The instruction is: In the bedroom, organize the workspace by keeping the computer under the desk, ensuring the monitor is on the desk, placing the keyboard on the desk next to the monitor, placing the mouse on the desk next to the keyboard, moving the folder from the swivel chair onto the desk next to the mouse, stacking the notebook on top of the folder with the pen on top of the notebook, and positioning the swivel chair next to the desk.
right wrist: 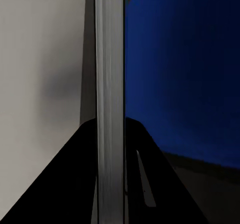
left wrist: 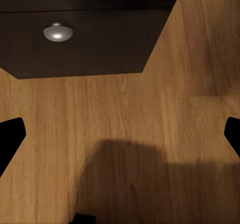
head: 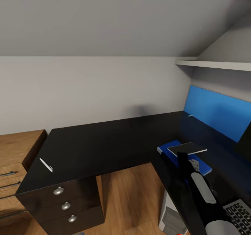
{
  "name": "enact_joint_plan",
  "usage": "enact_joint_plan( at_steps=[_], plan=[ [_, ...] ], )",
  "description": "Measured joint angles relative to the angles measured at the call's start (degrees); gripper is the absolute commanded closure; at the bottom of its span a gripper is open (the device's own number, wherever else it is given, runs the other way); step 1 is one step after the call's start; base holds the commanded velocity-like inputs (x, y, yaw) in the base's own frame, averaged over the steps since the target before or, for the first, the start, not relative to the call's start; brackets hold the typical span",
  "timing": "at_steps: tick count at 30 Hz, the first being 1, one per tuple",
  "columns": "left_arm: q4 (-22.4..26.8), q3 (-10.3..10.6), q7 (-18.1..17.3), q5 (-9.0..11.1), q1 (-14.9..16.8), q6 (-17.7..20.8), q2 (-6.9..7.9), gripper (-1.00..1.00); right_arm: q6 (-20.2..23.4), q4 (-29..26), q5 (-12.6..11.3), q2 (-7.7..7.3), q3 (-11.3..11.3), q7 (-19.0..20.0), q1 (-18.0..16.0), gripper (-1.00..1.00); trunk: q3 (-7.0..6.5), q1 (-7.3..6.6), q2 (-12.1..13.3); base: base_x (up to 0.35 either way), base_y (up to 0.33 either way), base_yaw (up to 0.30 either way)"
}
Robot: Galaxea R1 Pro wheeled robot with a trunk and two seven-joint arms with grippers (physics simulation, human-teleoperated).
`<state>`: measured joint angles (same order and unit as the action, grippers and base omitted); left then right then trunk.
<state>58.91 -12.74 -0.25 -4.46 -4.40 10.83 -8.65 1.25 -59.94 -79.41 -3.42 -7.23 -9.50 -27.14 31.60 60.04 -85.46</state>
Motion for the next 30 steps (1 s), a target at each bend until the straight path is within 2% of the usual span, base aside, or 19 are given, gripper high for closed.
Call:
enact_joint_plan(
  at_steps=[30],
  plan=[
    [0.0,0.0,0.0,0.0,0.0,0.0,0.0,-1.0,0.0,0.0,-0.1,0.09,0.6,-1.0,0.0,1.0,0.0,0.0,0.0,0.001,0.0,0.0]
  ],
)
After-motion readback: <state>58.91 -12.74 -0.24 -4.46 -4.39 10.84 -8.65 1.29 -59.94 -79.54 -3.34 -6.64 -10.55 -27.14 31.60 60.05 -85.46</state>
